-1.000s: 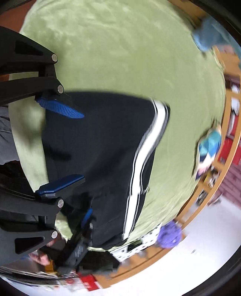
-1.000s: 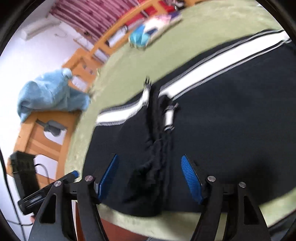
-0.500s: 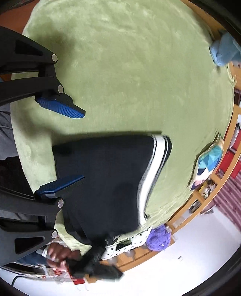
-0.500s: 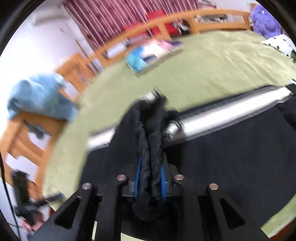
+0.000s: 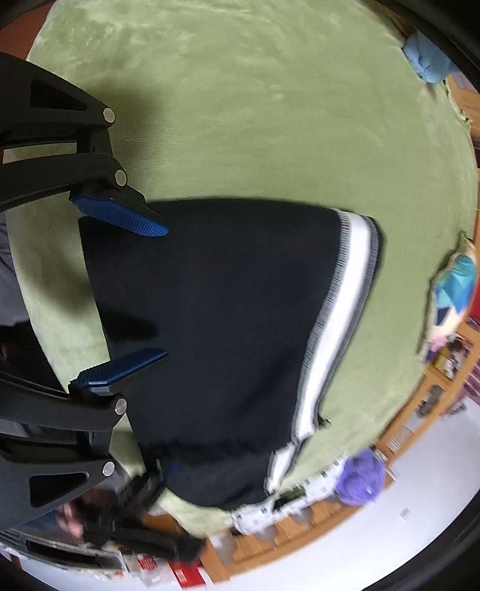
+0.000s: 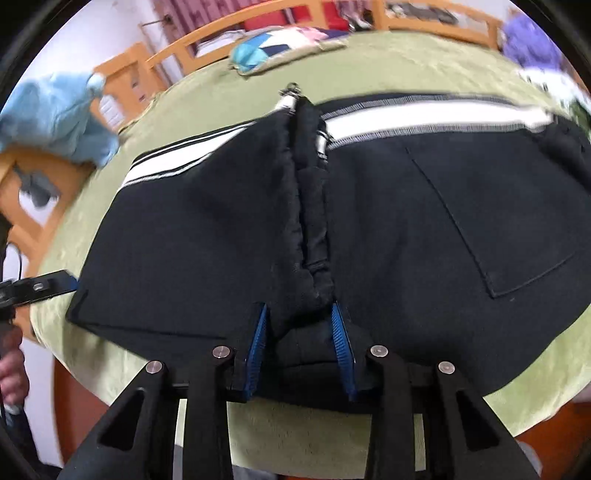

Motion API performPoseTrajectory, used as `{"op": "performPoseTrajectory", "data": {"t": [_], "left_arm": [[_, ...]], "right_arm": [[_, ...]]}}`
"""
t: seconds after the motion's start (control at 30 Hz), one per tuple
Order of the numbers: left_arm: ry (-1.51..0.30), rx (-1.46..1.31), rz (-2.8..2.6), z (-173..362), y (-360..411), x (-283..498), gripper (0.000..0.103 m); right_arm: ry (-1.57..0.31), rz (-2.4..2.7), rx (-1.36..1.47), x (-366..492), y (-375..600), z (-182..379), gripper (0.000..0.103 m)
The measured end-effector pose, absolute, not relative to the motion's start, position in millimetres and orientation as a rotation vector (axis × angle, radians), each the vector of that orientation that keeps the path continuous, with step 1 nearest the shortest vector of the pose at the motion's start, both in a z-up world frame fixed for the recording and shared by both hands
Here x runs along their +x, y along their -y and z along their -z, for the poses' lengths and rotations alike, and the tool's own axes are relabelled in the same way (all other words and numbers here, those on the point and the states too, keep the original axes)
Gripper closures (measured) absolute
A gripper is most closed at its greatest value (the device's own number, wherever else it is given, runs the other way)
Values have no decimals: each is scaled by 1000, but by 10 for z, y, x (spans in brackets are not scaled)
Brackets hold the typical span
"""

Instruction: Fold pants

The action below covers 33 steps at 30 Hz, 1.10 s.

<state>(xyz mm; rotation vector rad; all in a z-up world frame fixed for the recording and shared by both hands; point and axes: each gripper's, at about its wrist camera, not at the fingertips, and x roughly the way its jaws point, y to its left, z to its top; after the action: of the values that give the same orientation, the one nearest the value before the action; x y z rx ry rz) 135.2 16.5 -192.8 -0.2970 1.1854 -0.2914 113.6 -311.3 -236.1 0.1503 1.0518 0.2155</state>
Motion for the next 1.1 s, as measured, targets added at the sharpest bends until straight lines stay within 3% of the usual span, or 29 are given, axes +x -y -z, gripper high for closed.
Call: {"op": "performPoseTrajectory", "data": {"t": [0.13, 0.23, 0.37, 0.4, 0.47, 0.53, 0.6, 0.87, 1.0, 1.1], "left_arm": [[-1178, -308, 306, 1899, -200, 1354, 42], [-1178, -320, 297, 1885, -246, 1396, 42], [-1170, -327, 286, 1872, -302, 1421, 42], [-1166, -333, 286, 1874, -332, 1419, 42], [-1153, -342, 275, 1875, -376, 1435, 42], [-1131, -349, 262, 1892, -437, 1459, 42], [-1118, -346, 250, 1920, -470, 1516, 42], [-1163, -324, 238, 2181, -406, 1903, 42], [-1173, -344, 243, 2273, -383, 2004, 41], [-1195, -336, 257, 2287, -339, 2060, 34]], "right_arm": [[-1012, -275, 246, 1237, 3334, 2044, 67], [-898, -273, 311, 1461, 3404, 1847, 57], [-901, -260, 310, 1922, 3232, 1937, 58], [-931, -266, 289, 2029, 3158, 2041, 61], [-986, -224, 211, 2150, 3068, 2267, 88], [-1025, -211, 244, 2158, 3187, 2469, 88], [-1029, -194, 319, 2096, 3349, 2473, 74], [-922, 45, 312, 1514, 4434, 1985, 46], [-930, 233, 384, 1336, 5136, 2087, 40], [-934, 284, 482, 1202, 5566, 2233, 40]]}}
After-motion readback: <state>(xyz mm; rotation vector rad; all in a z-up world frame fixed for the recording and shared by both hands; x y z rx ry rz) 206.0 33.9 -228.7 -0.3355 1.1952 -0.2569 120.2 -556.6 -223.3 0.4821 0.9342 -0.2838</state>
